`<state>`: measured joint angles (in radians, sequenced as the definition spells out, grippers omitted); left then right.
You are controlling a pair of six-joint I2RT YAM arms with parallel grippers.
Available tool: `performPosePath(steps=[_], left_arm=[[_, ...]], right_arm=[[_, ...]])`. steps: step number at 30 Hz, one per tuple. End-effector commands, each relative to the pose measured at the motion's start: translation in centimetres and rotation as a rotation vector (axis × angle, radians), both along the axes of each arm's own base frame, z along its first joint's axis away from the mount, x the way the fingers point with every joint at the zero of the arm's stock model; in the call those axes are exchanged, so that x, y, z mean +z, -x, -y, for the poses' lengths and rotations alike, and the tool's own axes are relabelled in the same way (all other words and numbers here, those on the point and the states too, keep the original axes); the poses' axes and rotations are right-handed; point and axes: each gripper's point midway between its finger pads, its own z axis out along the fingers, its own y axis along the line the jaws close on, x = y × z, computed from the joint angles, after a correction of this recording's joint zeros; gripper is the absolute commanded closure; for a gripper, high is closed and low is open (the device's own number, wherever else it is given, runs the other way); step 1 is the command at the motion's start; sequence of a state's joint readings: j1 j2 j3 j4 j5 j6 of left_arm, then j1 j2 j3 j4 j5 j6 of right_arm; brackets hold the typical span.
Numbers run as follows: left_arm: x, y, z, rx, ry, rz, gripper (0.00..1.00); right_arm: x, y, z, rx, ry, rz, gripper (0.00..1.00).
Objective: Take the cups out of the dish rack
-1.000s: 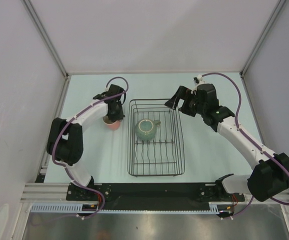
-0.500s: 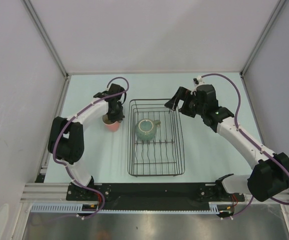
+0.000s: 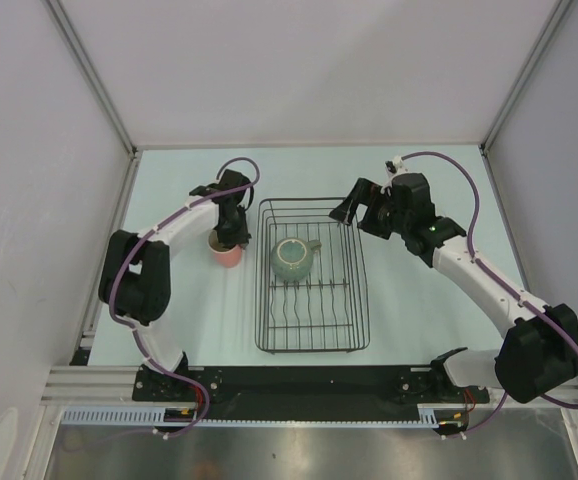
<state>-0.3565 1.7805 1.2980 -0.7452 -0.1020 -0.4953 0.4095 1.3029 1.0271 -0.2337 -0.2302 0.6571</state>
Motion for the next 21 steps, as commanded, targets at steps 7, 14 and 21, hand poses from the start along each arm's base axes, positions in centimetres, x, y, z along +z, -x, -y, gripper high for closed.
performPosePath(steps=[7,14,21], left_arm=[[3.0,-0.5,-0.5,-0.003,0.011,0.096,0.44],[8.4,-0.9,-0.6,-0.011,0.031,0.215,0.35],[15.0,0.1,0.4,-0.043,0.111,0.338,0.33]], right_arm=[[1.8,-0.1,-0.1,0.006,-0.032,0.060,0.00],[1.8,0.0,-0.4,0.016,-0.034,0.059,0.00],[1.7,0.2,-0.6,0.031,-0.007,0.067,0.00]])
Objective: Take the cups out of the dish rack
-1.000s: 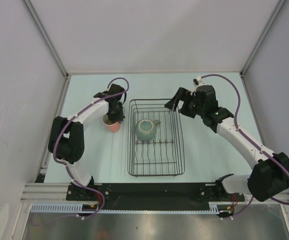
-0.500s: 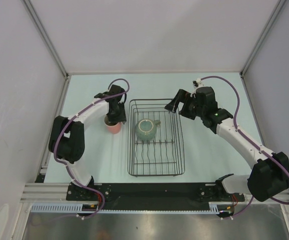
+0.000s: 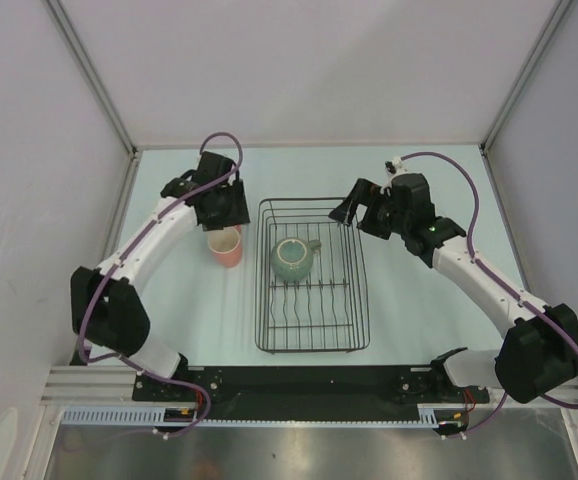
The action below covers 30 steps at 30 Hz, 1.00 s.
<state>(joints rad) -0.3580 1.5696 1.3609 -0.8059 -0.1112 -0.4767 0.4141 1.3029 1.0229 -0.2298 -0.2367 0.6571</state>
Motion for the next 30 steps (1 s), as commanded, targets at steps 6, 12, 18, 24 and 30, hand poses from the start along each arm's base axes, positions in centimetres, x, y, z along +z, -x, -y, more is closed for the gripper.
performPosePath(steps=[6,12,18,24,30], left_arm=[[13.3,3.1,2.0,-0.083,0.263,0.412,0.27],[15.8,5.4,2.6,-0.130,0.373,0.523,0.19],[13.9,7.0,2.5,-0.132,0.391,0.489,0.18],[13.4,7.9,2.3,-0.130,0.399,0.485,0.18],[12.8,8.2,2.5,-0.127,0.407,0.466,0.18]], right_arm=[[-0.1,1.6,-2.2,0.084,0.235,0.104,0.00],[-1.6,3.8,-5.3,0.185,0.343,0.117,0.00],[-2.9,4.2,-7.0,0.219,0.375,0.096,0.00],[-4.4,1.7,-5.7,0.132,0.436,0.077,0.00],[-5.8,-1.3,-4.5,0.097,0.467,0.020,0.00]])
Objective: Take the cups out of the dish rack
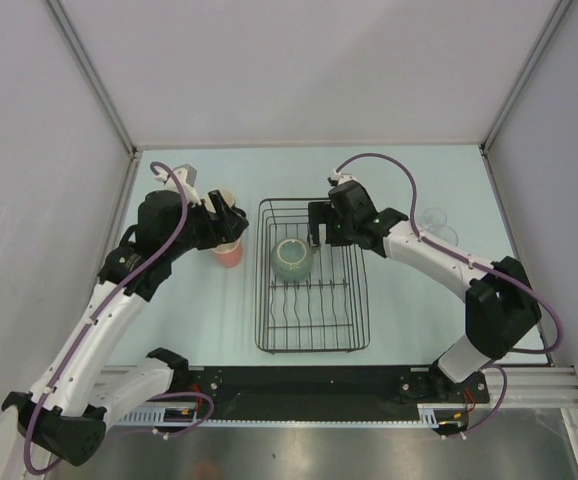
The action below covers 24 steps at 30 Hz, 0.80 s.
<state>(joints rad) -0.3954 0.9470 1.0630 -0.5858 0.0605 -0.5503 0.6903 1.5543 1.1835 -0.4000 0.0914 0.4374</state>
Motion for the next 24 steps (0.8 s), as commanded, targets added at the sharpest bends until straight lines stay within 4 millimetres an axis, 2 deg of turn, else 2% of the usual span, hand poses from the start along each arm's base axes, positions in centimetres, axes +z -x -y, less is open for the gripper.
performPosePath(steps=[1,6,10,14,15,18,21,24], left_arm=[[0.8,0.5,0.9,-0.025,0.045,0.017,0.18],[-0.1,0.6,2.6,-0.056,0.025,-0.020,0.19],[-2.1,1.5,5.9,-0.124,-0.033,-0.068,0.26],[-4.2,2.3,8.2,-0.165,-0.081,-0.119,0.30],[-4.8,2.5,8.6,-0.167,-0.089,-0.136,0.32],[-6.3,2.9,9.7,-0.186,-0.114,-0.171,0.51],[-7.2,3.2,10.4,-0.201,-0.140,-0.190,0.58],[-8.3,3.3,10.3,-0.190,-0.164,-0.213,0.64]], right_arm=[[1.0,-2.7,0.5,-0.039,0.026,0.036,0.00],[0.7,-3.7,0.8,-0.066,-0.027,0.000,0.00],[0.6,-4.5,0.7,-0.071,-0.047,-0.018,0.00],[0.4,-5.0,0.8,-0.074,-0.066,-0.033,0.01],[0.3,-5.2,1.0,-0.079,-0.067,-0.033,0.02],[-0.1,-5.5,0.6,-0.064,-0.088,-0.057,0.07],[-0.2,-6.0,0.2,-0.057,-0.102,-0.069,0.14],[-0.3,-6.3,-0.5,-0.046,-0.112,-0.073,0.18]])
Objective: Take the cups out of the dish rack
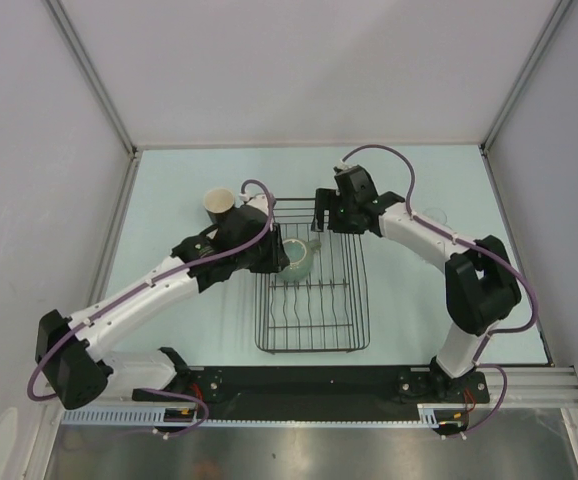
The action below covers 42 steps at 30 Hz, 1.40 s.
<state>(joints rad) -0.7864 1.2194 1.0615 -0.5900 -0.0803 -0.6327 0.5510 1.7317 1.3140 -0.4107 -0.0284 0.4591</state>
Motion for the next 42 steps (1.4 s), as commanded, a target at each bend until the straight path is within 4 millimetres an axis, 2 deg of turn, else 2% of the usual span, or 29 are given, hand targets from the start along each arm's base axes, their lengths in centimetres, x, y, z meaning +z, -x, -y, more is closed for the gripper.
performPosePath(steps=[1,11,12,17,19,28,42], left_arm=[[-0.1,-0.4,0.1,0.037,-0.010,0.006,0.66],[-4.7,-0.2,0.0,0.033,-0.114,-0.094,0.72],[-5.0,-0.1,0.0,0.031,-0.122,-0.101,0.73],[-6.5,-0.2,0.1,0.025,-0.162,-0.135,0.77],[-6.9,-0.3,0.0,0.026,-0.177,-0.140,0.78],[-7.8,-0.9,0.0,0.031,-0.225,-0.147,0.79],[-7.6,-2.6,0.8,0.040,-0.255,-0.124,0.75]], right_arm=[[1.8,-1.3,-1.9,0.025,-0.065,0.035,0.19],[0.1,-0.4,-3.7,0.071,-0.072,-0.011,0.24],[-0.1,-0.2,-4.0,0.081,-0.070,-0.015,0.29],[-0.8,-0.2,-4.3,0.085,-0.064,-0.024,0.33],[-1.0,0.0,-4.4,0.089,-0.060,-0.033,0.38],[-1.3,1.0,-4.1,0.099,-0.042,-0.043,0.50],[-2.0,5.0,-4.0,0.163,0.054,-0.077,0.51]])
